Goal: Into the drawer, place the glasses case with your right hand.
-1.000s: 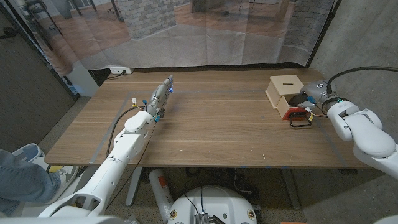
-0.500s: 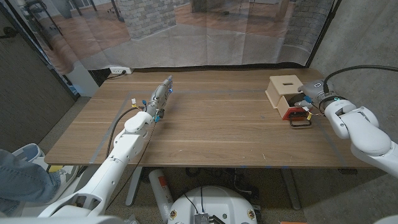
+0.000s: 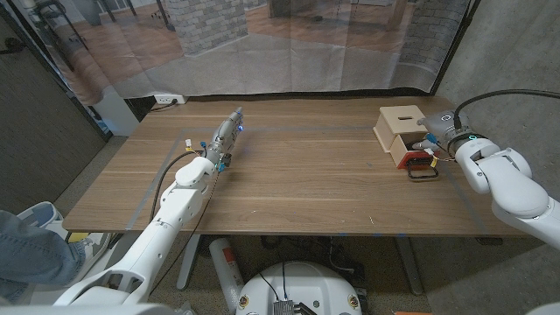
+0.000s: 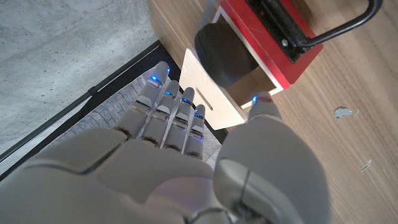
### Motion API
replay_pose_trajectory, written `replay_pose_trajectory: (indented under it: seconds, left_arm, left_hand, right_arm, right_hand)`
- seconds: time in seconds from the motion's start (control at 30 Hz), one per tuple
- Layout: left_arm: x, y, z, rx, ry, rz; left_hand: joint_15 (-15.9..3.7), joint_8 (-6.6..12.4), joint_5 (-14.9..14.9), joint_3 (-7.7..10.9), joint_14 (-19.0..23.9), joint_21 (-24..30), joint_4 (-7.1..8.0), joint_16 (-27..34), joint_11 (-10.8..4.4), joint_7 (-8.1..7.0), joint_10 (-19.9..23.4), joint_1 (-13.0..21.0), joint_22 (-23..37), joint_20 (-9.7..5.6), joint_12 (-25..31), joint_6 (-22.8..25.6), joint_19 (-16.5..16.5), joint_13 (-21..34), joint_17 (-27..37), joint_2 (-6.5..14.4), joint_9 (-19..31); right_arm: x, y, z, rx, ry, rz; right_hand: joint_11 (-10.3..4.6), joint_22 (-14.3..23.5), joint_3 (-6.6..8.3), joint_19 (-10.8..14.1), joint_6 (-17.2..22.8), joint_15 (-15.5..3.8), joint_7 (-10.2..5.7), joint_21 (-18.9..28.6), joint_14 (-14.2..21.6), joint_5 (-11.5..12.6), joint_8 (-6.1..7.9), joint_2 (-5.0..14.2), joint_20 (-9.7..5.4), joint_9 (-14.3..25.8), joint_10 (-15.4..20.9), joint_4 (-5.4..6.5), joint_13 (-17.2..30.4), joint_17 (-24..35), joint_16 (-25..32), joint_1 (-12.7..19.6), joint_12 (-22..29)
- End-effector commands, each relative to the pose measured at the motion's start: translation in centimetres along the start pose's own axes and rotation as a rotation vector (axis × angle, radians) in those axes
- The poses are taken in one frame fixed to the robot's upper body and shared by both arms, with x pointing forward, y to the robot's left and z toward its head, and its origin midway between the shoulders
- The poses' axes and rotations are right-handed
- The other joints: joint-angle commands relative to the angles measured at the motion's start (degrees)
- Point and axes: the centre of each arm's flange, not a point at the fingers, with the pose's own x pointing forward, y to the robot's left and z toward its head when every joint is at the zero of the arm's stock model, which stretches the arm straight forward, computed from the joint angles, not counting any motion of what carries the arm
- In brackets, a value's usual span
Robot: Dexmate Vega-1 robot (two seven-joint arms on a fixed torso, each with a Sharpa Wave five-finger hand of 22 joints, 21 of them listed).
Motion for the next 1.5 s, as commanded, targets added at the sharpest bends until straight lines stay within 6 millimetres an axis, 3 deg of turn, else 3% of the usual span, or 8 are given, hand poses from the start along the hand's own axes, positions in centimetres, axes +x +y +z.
replay_pose_trajectory:
  seconds: [0.03,0.43,0.87,1.13,1.23,1.33,1.5]
  left_arm:
    - [0.3,0.0,0.0,0.0,0.004,-0.005]
    - [0.2,0.2,-0.1,0.001,0.004,-0.006]
    - [-0.3,0.5,0.2,0.005,-0.001,-0.001]
    - [-0.6,0.5,0.3,0.008,-0.003,-0.003]
    - [-0.7,0.5,0.4,0.011,-0.005,-0.002]
    - [-0.8,0.5,0.5,0.013,-0.008,-0.002]
    - [-1.0,0.5,0.8,0.019,-0.011,-0.001]
  left_hand:
    - [0.22,0.09,-0.16,-0.19,-0.41,0.01,-0.03,0.02,-0.04,0.02,-0.35,0.09,0.15,-0.72,0.09,0.2,-4.66,0.25,0.31,0.53,0.22]
    - [0.14,0.08,-0.18,-0.24,-0.41,0.04,-0.05,0.02,0.05,0.06,-0.4,0.13,0.16,-0.83,0.07,0.2,-4.61,0.25,0.31,0.6,0.22]
    - [0.14,0.05,-0.2,-0.29,-0.46,0.03,-0.07,0.01,-0.1,0.1,-0.34,0.15,0.15,-0.92,0.1,0.13,-4.64,0.25,0.31,0.65,0.22]
    - [0.15,0.05,-0.22,-0.33,-0.45,0.04,-0.08,0.01,0.04,0.07,-0.38,0.17,0.15,-0.9,0.09,0.14,-4.63,0.25,0.31,0.68,0.22]
    - [0.09,0.04,-0.22,-0.35,-0.56,0.03,-0.09,-0.03,-0.07,0.07,-0.33,0.18,0.15,-0.87,0.11,0.12,-4.67,0.25,0.31,0.69,0.22]
    - [0.08,0.07,-0.22,-0.36,-0.5,0.03,-0.1,0.0,-0.07,0.2,-0.31,0.19,0.15,-0.89,0.12,0.18,-4.67,0.25,0.31,0.7,0.22]
    - [-0.04,0.04,-0.23,-0.38,-0.56,0.04,-0.12,-0.02,0.03,0.09,-0.31,0.21,0.15,-1.04,0.12,0.11,-4.66,0.25,0.31,0.72,0.22]
  right_arm:
    - [-0.2,-0.8,-0.1,0.035,0.02,-0.027]
    - [-0.4,-2.2,0.5,0.109,0.023,-0.124]
    - [-0.6,-3.4,2.6,0.231,0.009,-0.243]
    - [-0.7,-3.9,3.4,0.332,0.003,-0.31]
    - [-0.8,-4.0,3.8,0.361,-0.005,-0.334]
    - [-0.7,-4.0,4.3,0.406,-0.02,-0.354]
    - [-0.6,-4.0,5.2,0.478,-0.053,-0.377]
  right_hand:
    - [0.08,0.1,-0.31,0.19,-0.27,-0.27,0.14,-0.05,-0.27,0.43,0.22,-0.05,0.36,0.21,0.1,0.22,0.07,0.0,0.13,-0.67,0.02]
    - [0.5,-0.03,-0.67,0.3,0.04,-0.32,0.39,-0.21,-0.36,0.56,0.64,0.47,0.73,0.25,0.37,0.99,-0.03,-0.23,0.38,-1.95,0.36]
    - [0.62,-0.13,-1.14,0.14,0.85,-0.35,0.27,-0.49,-0.33,0.57,1.12,0.8,0.88,0.27,0.79,1.77,-0.12,-0.45,0.58,-3.35,0.7]
    - [0.58,-0.2,-1.88,-0.24,1.29,-0.36,0.37,-0.87,-0.22,0.48,1.35,1.01,1.01,0.3,1.23,2.86,-0.19,-0.65,0.79,-5.36,1.03]
    - [0.71,-0.22,-2.12,-0.76,1.31,-0.34,0.41,-1.16,-0.13,0.44,1.36,1.15,0.46,0.31,1.28,3.26,-0.23,-0.73,0.87,-6.09,1.11]
    - [0.69,-0.29,-2.63,-2.82,1.35,-0.93,0.46,-2.26,-0.69,0.37,1.38,1.44,-2.48,0.26,1.13,4.0,-0.34,-0.97,0.79,-7.47,1.18]
    - [1.12,-0.42,-2.76,-3.53,1.34,-1.66,1.11,-2.85,-1.82,0.38,1.39,1.74,-4.1,0.2,0.6,4.21,-0.42,-1.15,0.52,-7.86,1.06]
